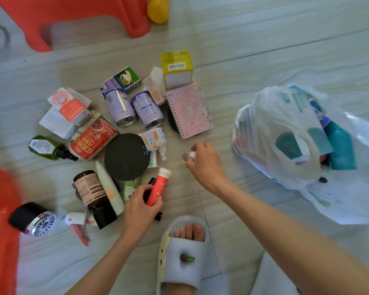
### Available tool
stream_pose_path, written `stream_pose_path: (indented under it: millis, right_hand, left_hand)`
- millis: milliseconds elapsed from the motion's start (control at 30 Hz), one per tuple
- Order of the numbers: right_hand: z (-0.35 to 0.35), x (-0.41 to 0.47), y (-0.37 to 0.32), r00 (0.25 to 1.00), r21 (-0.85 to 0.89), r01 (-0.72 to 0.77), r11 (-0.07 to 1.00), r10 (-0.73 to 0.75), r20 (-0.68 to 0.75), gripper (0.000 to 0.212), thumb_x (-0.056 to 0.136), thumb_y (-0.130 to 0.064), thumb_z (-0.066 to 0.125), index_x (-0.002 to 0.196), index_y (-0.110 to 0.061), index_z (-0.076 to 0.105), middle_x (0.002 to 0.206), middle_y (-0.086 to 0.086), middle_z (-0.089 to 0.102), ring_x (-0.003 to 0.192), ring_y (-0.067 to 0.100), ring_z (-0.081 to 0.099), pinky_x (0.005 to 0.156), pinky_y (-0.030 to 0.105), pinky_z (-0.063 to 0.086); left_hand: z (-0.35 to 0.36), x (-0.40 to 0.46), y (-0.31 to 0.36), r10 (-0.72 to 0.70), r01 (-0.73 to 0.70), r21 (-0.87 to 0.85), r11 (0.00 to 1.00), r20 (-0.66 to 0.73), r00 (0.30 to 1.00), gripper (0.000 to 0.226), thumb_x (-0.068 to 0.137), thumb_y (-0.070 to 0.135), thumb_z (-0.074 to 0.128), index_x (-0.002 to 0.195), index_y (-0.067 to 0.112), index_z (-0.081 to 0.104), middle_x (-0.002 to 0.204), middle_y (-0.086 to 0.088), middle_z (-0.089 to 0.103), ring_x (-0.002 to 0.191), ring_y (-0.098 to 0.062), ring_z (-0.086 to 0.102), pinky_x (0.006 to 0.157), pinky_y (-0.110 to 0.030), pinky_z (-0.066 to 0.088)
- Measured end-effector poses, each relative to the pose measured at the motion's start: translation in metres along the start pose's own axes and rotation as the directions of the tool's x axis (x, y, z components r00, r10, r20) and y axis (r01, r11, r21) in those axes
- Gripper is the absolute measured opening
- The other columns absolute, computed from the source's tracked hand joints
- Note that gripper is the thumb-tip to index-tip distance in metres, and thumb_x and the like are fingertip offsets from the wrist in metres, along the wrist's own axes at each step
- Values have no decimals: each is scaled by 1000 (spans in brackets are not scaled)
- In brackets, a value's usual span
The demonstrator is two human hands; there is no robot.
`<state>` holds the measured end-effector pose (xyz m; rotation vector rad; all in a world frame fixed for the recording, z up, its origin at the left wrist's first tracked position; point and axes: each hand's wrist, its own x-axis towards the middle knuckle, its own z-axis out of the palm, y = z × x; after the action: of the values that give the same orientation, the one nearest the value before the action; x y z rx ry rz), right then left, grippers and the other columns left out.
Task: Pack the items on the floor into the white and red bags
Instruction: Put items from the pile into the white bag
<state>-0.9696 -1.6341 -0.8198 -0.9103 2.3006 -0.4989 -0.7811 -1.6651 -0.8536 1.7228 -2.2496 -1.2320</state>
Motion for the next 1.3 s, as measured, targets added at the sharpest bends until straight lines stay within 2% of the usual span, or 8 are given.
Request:
stream_pose_path:
  millis: [133, 367, 567, 667, 800, 933, 1067, 1300]
  right_hand:
    - [-44, -35, -13, 995, 32, 82, 996, -80, -54, 29, 90, -22, 53, 114, -5, 52, 118, 12, 49, 99, 30, 54, 83, 35, 42]
    - [-155, -98, -17, 928, -1, 178, 984, -168, -333, 27, 86, -16, 54, 111, -6, 57, 112, 10, 53, 95, 23, 54, 78, 23, 39]
    - [-232, -146, 27, 832, 18, 131, 991, -100, -546, 18, 83, -10, 57, 100, -4, 61, 100, 11, 54, 80, 19, 50, 66, 14, 28]
    - [-244, -156, 63, 833, 22, 38, 999, -19, -553, 18, 83, -12, 58, 99, -4, 61, 100, 13, 54, 86, 26, 53, 69, 21, 32]
    - [-244, -149, 106, 877, -13, -69, 998, 55, -478, 24, 85, -14, 55, 105, -2, 61, 109, 17, 54, 98, 31, 54, 81, 31, 39]
    - [-244, -135, 138, 906, -63, -120, 991, 83, -415, 25, 87, -15, 52, 108, -3, 60, 113, 18, 53, 97, 36, 57, 83, 37, 44]
    - [-242, -122, 166, 934, -107, -177, 978, 132, -332, 28, 91, -17, 46, 114, -6, 57, 121, 15, 48, 102, 34, 54, 84, 33, 41]
    - [-234, -104, 194, 909, 63, -193, 979, 202, -365, 27, 86, -14, 52, 111, -7, 62, 114, 13, 54, 101, 28, 56, 88, 30, 43]
  left_hand:
    - [-19, -12, 33, 7, -13, -166, 986, -41, 999, 33, 79, 16, 69, 109, 20, 57, 93, 3, 60, 74, -8, 57, 71, -31, 48]
    - [-53, -47, 115, 244, -262, -288, 921, -98, 965, 30, 80, 12, 68, 99, 31, 53, 85, 18, 57, 69, 7, 57, 63, -12, 42]
    - [-56, -79, 196, 492, -502, -314, 806, -117, 863, 32, 78, 10, 69, 103, 24, 55, 90, 19, 58, 76, 13, 56, 68, -2, 43]
    - [-47, -86, 239, 615, -607, -292, 739, -75, 785, 34, 77, 10, 70, 106, 20, 56, 90, 19, 58, 80, 13, 56, 69, 0, 42]
    - [-22, -86, 290, 701, -689, -210, 694, -20, 713, 35, 75, 12, 72, 106, 17, 58, 83, 23, 56, 75, 13, 57, 67, 0, 42]
    - [11, -73, 335, 714, -703, -122, 700, 116, 690, 35, 75, 18, 71, 107, 20, 57, 88, 8, 63, 73, -12, 59, 61, -10, 43]
    - [48, -58, 337, 678, -714, 115, 691, 241, 695, 32, 78, 23, 66, 109, 22, 57, 85, 10, 53, 73, -13, 49, 60, -24, 35]
    - [77, -30, 306, 686, -789, 442, 428, 409, 601, 40, 82, 34, 54, 121, 29, 50, 116, 6, 60, 97, -18, 57, 71, -27, 42]
